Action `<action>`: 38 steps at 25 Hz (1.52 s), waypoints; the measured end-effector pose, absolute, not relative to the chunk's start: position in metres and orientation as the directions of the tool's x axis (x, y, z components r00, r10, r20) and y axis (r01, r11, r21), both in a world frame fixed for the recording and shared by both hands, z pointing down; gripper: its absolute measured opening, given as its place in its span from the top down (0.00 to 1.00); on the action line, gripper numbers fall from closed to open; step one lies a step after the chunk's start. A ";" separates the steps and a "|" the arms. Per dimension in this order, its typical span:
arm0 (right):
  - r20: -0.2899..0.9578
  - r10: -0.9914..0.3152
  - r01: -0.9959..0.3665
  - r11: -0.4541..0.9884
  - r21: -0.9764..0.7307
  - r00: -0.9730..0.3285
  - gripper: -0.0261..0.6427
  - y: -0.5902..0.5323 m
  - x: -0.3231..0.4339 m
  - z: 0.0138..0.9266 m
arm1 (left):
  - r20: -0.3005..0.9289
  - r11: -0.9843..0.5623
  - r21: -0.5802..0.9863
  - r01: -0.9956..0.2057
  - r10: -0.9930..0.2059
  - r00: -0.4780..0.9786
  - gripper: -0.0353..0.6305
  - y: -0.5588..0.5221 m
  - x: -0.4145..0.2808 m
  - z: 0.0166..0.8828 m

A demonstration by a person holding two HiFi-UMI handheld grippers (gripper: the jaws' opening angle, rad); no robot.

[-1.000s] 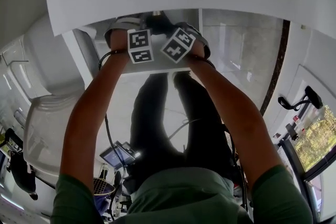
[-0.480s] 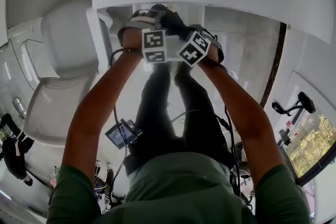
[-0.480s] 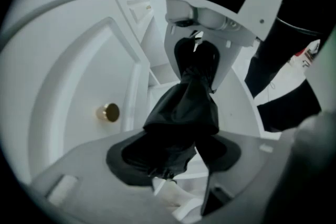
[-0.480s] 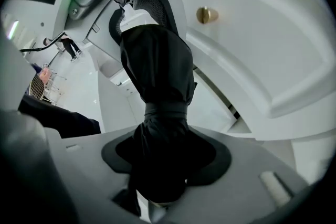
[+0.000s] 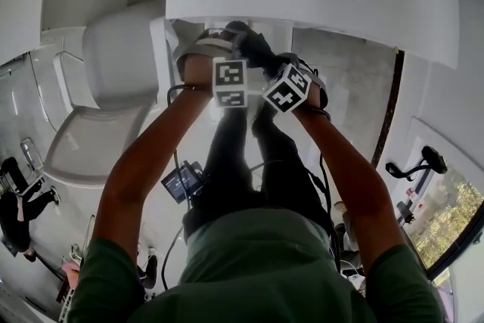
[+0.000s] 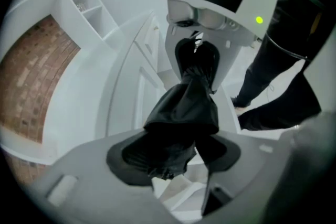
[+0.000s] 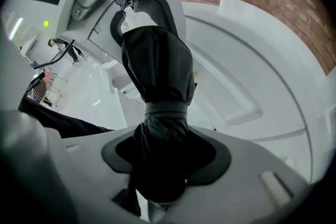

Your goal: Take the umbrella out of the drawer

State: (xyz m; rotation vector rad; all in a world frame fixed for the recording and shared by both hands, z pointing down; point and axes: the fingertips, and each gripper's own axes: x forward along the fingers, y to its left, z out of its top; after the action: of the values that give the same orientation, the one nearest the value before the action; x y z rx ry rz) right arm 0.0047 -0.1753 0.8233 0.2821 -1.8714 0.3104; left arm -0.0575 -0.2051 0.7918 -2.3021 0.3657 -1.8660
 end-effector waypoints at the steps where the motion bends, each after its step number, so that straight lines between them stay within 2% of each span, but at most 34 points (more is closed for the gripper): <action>1: 0.948 -0.051 -0.348 0.935 -0.066 -0.316 0.63 -0.176 0.005 0.811 | 0.936 -0.955 -0.283 -0.086 -0.295 0.194 0.58 -0.206 -0.057 0.779; 17: 0.905 -0.192 -0.359 0.932 0.047 -0.379 0.63 -0.172 0.023 0.634 | 0.878 -0.909 -0.408 -0.081 -0.416 0.238 0.59 -0.197 -0.037 0.599; 38: 0.765 -0.486 -0.350 0.866 0.357 -0.422 0.63 -0.238 -0.012 0.459 | 0.653 -0.723 -0.671 -0.162 -0.680 0.334 0.58 -0.252 -0.071 0.427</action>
State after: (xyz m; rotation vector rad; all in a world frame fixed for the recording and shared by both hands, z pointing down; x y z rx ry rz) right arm -0.0118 -0.2383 0.4586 0.6085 -2.0535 -0.1744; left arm -0.0711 -0.2524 0.4265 -2.1083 0.7375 -1.3839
